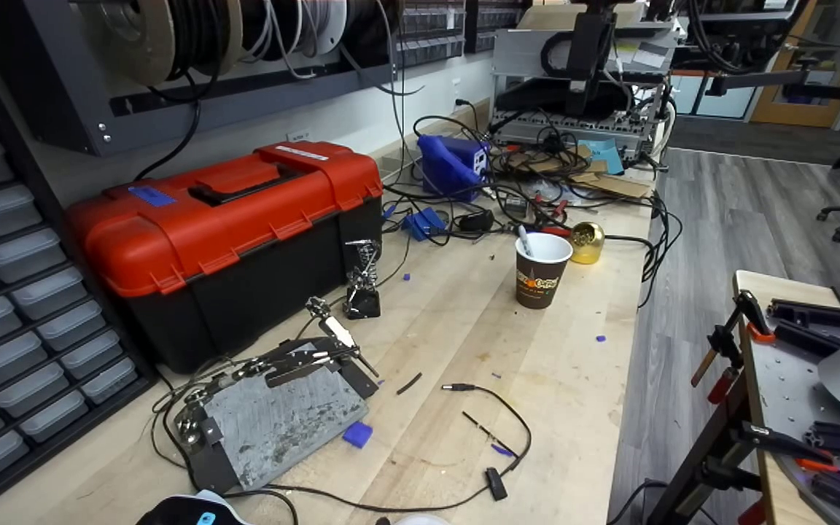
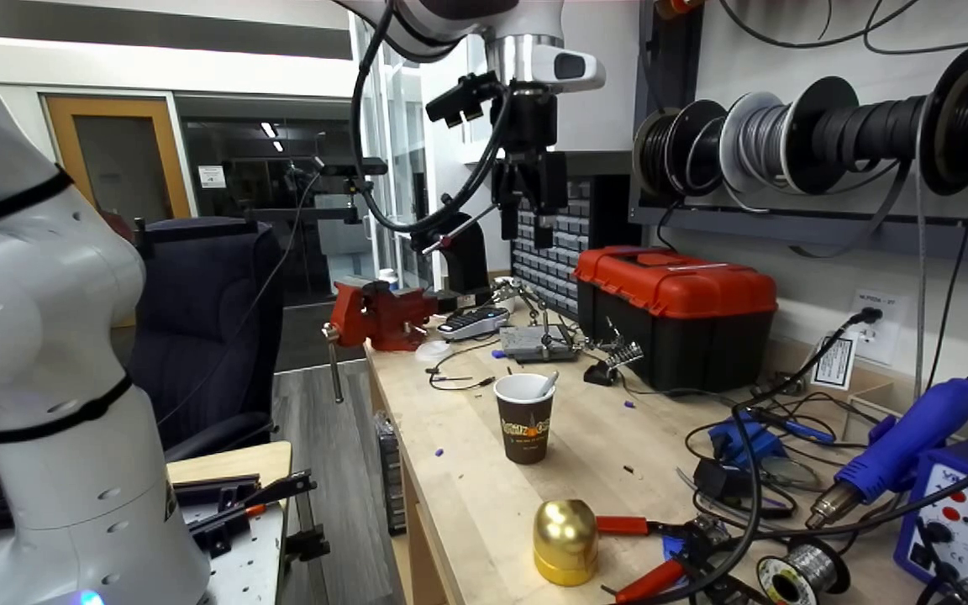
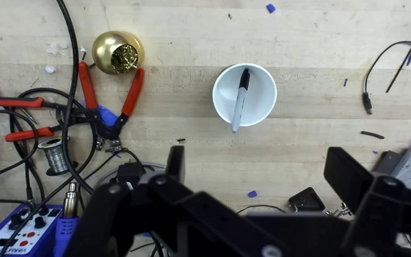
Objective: Take the marker out of the cup and put it on the table
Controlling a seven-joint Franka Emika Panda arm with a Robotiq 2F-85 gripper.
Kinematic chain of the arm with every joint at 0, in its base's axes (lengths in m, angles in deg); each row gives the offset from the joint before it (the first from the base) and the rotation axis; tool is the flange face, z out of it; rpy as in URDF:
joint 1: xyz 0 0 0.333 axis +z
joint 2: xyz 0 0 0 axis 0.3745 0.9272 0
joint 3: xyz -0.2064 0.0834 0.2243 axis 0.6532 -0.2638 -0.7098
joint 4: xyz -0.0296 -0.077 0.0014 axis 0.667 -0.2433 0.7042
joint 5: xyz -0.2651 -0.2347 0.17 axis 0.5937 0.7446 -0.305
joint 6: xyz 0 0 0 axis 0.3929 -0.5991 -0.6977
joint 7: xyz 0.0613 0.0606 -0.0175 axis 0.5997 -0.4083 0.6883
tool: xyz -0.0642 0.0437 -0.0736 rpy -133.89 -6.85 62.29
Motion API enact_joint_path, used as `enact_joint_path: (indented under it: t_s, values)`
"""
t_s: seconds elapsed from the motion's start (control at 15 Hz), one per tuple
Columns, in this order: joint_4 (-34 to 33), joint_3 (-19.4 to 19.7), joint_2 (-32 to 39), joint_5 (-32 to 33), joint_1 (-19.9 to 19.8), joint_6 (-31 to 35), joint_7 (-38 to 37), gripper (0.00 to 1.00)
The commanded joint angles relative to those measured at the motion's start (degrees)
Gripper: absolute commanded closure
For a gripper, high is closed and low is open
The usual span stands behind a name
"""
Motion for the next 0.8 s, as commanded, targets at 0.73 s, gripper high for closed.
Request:
enact_joint_path:
  t_s: [0.73]
  values:
    - [-11.2,-0.4,14.95,-0.72,0.17,-1.71,0.11,0.0]
